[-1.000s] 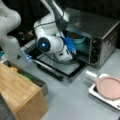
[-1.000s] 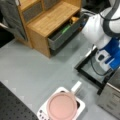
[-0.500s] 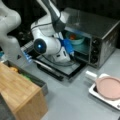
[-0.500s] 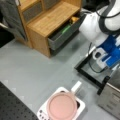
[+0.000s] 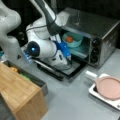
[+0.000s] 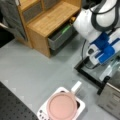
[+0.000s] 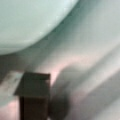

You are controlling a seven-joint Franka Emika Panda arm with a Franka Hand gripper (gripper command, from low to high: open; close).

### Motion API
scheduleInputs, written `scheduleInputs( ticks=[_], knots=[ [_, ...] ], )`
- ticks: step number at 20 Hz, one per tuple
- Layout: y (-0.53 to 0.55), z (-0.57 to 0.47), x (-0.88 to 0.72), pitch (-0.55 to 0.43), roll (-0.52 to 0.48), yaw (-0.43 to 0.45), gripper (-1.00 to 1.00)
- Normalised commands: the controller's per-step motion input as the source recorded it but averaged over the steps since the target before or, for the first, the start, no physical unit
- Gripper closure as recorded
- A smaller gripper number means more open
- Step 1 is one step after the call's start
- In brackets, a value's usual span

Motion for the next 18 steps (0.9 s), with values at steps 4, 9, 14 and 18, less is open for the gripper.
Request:
scheduleInputs(
  ticks=[4, 9, 14, 18],
  knots=[
    [-0.18, 0.13, 0.21, -0.019, -0.081, 0.171, 1.0],
    [-0.17, 0.13, 0.22, -0.012, -0.079, 0.159, 1.0],
    [-0.26, 0.15, 0.23, 0.002, -0.093, 0.171, 1.0],
    [-0.32, 0.14, 0.24, 0.018, -0.104, 0.161, 1.0]
  ],
)
